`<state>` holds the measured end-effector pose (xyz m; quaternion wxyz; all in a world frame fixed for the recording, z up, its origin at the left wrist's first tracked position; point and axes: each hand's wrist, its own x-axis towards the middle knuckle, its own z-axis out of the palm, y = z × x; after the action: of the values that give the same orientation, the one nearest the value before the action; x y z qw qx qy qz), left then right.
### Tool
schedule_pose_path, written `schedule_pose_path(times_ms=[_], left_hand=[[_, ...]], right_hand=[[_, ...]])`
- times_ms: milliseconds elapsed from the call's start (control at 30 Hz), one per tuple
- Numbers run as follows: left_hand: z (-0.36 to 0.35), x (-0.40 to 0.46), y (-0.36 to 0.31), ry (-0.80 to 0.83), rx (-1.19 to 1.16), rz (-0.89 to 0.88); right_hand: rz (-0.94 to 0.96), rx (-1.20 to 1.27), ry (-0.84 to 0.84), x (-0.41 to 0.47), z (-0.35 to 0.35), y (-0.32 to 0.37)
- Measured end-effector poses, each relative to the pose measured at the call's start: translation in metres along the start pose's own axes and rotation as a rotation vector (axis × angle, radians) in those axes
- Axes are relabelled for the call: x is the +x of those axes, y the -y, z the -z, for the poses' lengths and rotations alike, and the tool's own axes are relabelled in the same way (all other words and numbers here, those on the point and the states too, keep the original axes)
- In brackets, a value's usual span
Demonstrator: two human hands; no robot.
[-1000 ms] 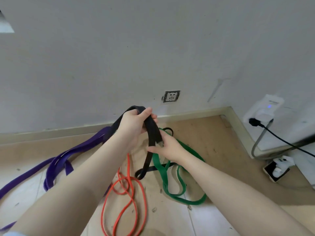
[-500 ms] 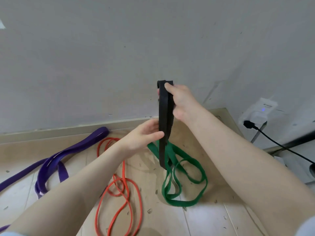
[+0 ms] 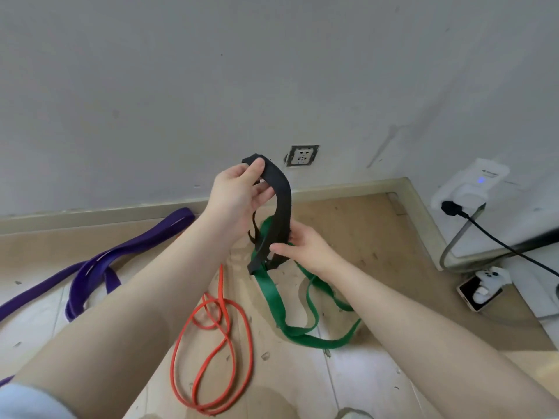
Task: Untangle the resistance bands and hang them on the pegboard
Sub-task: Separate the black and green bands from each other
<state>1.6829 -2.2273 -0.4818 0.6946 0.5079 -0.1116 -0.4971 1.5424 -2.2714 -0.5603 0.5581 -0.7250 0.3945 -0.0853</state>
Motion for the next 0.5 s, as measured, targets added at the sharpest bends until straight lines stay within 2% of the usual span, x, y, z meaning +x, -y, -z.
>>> schedule_pose_path(times_ms=[100, 167, 233, 333, 400, 500], left_hand=[[0.002, 0.003, 0.000, -0.059, -0.194, 0.040], [0.009, 0.009, 0.003, -0.041, -0.256, 0.035], [0.020, 0.015, 0.012, 0.054, -0.103, 0.062], [0.033, 0.010, 0.035, 0.312, 0.335, 0.124], [0.031, 0.001, 0.045, 0.453, 0.541, 0.086], [0.019, -0.007, 0.045, 0.460, 0.641, -0.069]], right_hand=[[-0.035, 0.026, -0.128, 0.002, 0.001, 0.005], [-0.004, 0.011, -0.179, 0.003, 0.007, 0.020], [0.055, 0.040, -0.255, 0.005, 0.015, 0.037], [0.086, 0.161, -0.336, 0.010, 0.025, 0.058], [0.075, 0.185, -0.334, 0.016, 0.030, 0.069], [0.107, 0.248, -0.281, 0.020, 0.035, 0.087]])
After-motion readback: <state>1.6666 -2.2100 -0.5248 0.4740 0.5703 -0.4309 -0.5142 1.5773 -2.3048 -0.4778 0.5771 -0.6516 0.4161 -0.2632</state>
